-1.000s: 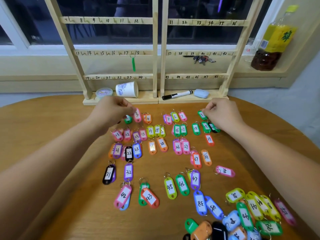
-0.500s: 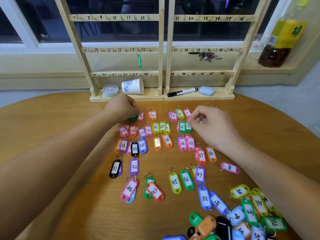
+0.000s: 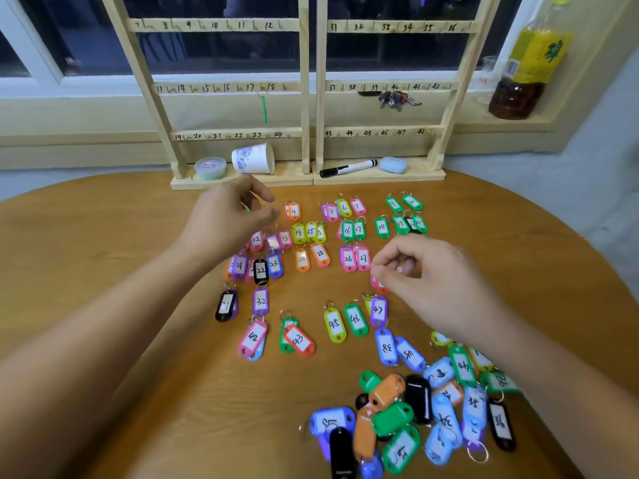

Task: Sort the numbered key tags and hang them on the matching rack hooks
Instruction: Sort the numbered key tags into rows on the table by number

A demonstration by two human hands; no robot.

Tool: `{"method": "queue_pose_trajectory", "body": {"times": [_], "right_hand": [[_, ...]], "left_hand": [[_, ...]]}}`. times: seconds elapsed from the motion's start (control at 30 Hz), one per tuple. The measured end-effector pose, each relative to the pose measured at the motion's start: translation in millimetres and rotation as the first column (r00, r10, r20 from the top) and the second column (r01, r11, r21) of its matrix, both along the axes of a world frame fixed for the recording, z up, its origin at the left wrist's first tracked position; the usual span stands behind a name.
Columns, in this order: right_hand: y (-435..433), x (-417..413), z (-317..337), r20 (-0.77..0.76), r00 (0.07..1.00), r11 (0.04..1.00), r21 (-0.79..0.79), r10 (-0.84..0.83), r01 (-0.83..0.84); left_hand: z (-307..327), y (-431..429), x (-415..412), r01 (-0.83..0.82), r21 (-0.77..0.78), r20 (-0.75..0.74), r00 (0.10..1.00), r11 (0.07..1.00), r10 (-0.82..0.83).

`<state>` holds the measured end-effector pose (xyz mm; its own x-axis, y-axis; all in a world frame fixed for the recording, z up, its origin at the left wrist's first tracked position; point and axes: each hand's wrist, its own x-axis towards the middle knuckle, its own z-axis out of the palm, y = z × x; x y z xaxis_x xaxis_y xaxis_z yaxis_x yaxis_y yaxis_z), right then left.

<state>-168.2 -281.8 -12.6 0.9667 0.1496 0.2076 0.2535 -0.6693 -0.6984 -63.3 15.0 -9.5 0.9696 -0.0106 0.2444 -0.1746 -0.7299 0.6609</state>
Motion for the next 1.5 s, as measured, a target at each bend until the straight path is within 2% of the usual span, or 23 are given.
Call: {"method": "queue_pose_trajectory", "body": {"times": [0.2, 0.4, 0.6, 0.73, 0.93, 1.1, 1.33, 1.43, 1.5], "right_hand": [[-10, -45, -17, -0.046, 0.999, 0.995, -0.099, -0.027, 0.022], [-9, -66, -34, -0.013, 0.994, 0.956, -0.277, -0.105, 0.097], [-1, -71, -35, -0.011, 0.983, 0.872, -0.464, -0.183, 0.157], [1, -69, -30, -0.06, 0.982, 0.883, -0.451, -0.18, 0.134], [1, -63, -23, -0.21, 0.965, 0.932, -0.354, -0.157, 0.075], [-1, -56, -18, -0.323, 0.938, 0.945, -0.325, -0.123, 0.012], [-3, -54, -15, -0.338, 0.938, 0.955, -0.295, -0.075, -0.03], [-6, -52, -17, -0.343, 0.937, 0.978, -0.211, -0.068, -0.006], [-9, -50, -18, -0.363, 0.931, 0.994, -0.107, -0.037, -0.002]], "left_hand": [[-5, -28, -81, 0.137, -0.079, -0.021, 0.99, 0.987, -0.139], [-28, -47, -130, 0.305, -0.007, -0.093, 0.948, 0.952, -0.305], [-39, -70, -148, 0.45, 0.086, -0.12, 0.89, 0.889, -0.44], [-40, -80, -148, 0.524, 0.136, -0.148, 0.85, 0.841, -0.506], [-40, -88, -137, 0.468, 0.103, -0.084, 0.883, 0.878, -0.461], [-37, -92, -125, 0.497, 0.149, -0.139, 0.867, 0.855, -0.479], [-35, -104, -118, 0.543, 0.229, -0.225, 0.837, 0.808, -0.498], [-32, -105, -115, 0.548, 0.221, -0.239, 0.832, 0.807, -0.5], [-31, -103, -114, 0.551, 0.152, -0.262, 0.823, 0.821, -0.504]]}}
